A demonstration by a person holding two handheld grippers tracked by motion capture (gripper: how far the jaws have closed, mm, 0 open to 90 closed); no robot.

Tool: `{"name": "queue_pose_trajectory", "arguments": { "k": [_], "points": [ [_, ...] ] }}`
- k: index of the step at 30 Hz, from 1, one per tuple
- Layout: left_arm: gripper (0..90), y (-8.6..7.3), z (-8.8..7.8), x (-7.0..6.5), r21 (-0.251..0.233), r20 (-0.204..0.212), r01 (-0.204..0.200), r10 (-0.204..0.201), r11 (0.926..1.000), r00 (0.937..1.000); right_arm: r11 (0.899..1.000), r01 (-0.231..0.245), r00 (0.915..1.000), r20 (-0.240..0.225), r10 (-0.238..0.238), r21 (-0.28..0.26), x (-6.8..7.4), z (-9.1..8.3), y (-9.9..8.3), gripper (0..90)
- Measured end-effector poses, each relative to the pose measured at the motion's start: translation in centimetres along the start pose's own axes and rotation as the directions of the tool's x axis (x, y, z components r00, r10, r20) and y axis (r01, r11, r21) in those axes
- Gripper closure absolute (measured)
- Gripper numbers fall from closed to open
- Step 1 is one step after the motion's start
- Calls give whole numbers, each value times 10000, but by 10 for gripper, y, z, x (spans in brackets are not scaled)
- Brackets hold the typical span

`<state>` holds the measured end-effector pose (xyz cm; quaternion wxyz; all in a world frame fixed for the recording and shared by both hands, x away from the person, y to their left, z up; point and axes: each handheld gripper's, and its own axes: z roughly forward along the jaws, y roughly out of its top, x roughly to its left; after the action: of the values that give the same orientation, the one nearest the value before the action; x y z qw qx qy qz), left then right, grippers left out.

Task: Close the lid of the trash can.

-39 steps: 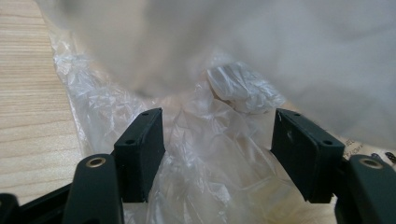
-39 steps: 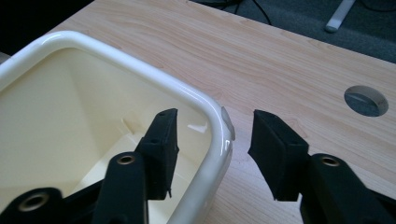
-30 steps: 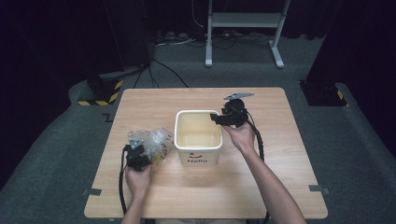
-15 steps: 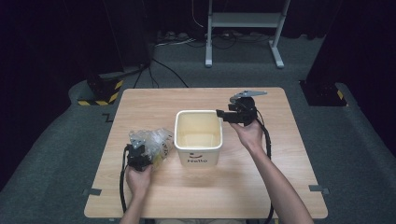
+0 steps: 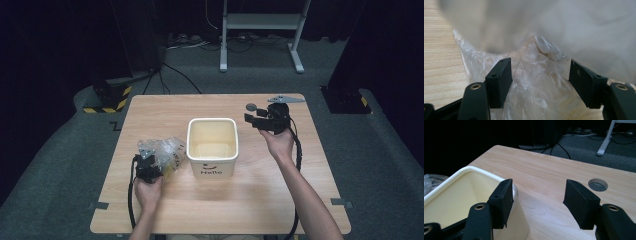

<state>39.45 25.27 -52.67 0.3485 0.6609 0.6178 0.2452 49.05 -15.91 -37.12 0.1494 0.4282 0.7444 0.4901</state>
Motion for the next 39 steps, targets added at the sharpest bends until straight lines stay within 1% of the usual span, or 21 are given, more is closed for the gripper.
{"name": "queue_pose_trajectory", "arguments": {
  "k": [2, 4, 6, 7, 9, 10, 11, 13, 14, 15, 18, 21, 23, 24, 26, 29, 32, 36, 39],
  "points": [
    [348, 0, 0, 0, -1, 19, 36, -36, 10000, 10000, 9999, 105, 9999, -7, -105, 22, 0, -2, -1, 401],
    [348, 0, 0, 0, -14, 27, 91, -91, 10000, 10000, 9997, 180, 9998, -98, -178, 168, 0, -4, -2, 415],
    [348, 0, 0, 0, -17, 38, 91, -91, 10000, 10000, 9994, 216, 9998, -44, -215, 271, 0, -7, -2, 419],
    [347, 0, 0, 1, -27, 19, 63, -63, 10000, 10000, 9994, 256, 9997, -52, -255, 245, -1, -9, -2, 419],
    [344, 0, 0, 2, -55, 82, 129, -128, 9999, 9999, 9994, 293, 9996, -51, -292, 197, -2, -14, -2, 420],
    [341, -1, -1, 2, -66, 140, 277, -276, 9996, 9995, 9993, 360, 9994, -7, -360, 142, -2, -17, -3, 422],
    [339, -1, -1, 3, -132, 97, 373, -372, 9992, 9993, 9992, 378, 9993, 11, -378, 117, -2, -20, -4, 422],
    [340, -1, -1, 5, -153, 160, 553, -551, 9984, 9984, 9993, 344, 9994, 64, -345, 118, -4, -24, -5, 423],
    [341, -1, -2, 5, -139, 166, 548, -545, 9984, 9984, 9992, 399, 9992, 83, -400, 79, -5, -25, -5, 423],
    [340, -1, -1, 5, -145, 172, 539, -536, 9984, 9984, 9994, 347, 9994, 90, -348, 65, -5, -27, -5, 424],
    [338, -1, -1, 3, -101, 75, 361, -360, 9993, 9993, 9994, 356, 9993, 136, -355, -31, -8, -32, -8, 426],
    [340, -1, -1, 4, -104, 121, 422, -421, 9991, 9990, 9995, 303, 9993, 212, -303, -8, -10, -35, -12, 427],
    [340, -1, -1, 3, -90, 82, 362, -361, 9993, 9993, 9995, 298, 9993, 229, -297, -41, -13, -38, -13, 427],
    [339, -1, -1, 3, -67, 75, 307, -306, 9995, 9995, 9997, 224, 9995, 231, -222, -87, -14, -40, -14, 427],
    [339, -1, -1, 2, -51, 15, 241, -241, 9997, 9997, 9997, 187, 9995, 240, -183, -146, -16, -42, -16, 429],
    [343, 0, 0, -1, -3, -164, 65, -65, 10000, 9998, 9997, 258, 9991, 350, -257, -5, -19, -43, -18, 429],
    [343, 0, 0, 0, -43, -109, 123, -124, 9999, 9999, 9997, 232, 9991, 367, -231, -32, -21, -45, -20, 431],
    [342, 0, -1, 1, -19, -84, 116, -116, 9999, 9999, 9996, 196, 9995, 259, -191, -188, -22, -45, -23, 440],
    [341, 0, 0, 1, -45, -87, 147, -147, 9999, 9999, 9998, 106, 9998, 196, -102, -184, -21, -44, -25, 438]
  ]
}}
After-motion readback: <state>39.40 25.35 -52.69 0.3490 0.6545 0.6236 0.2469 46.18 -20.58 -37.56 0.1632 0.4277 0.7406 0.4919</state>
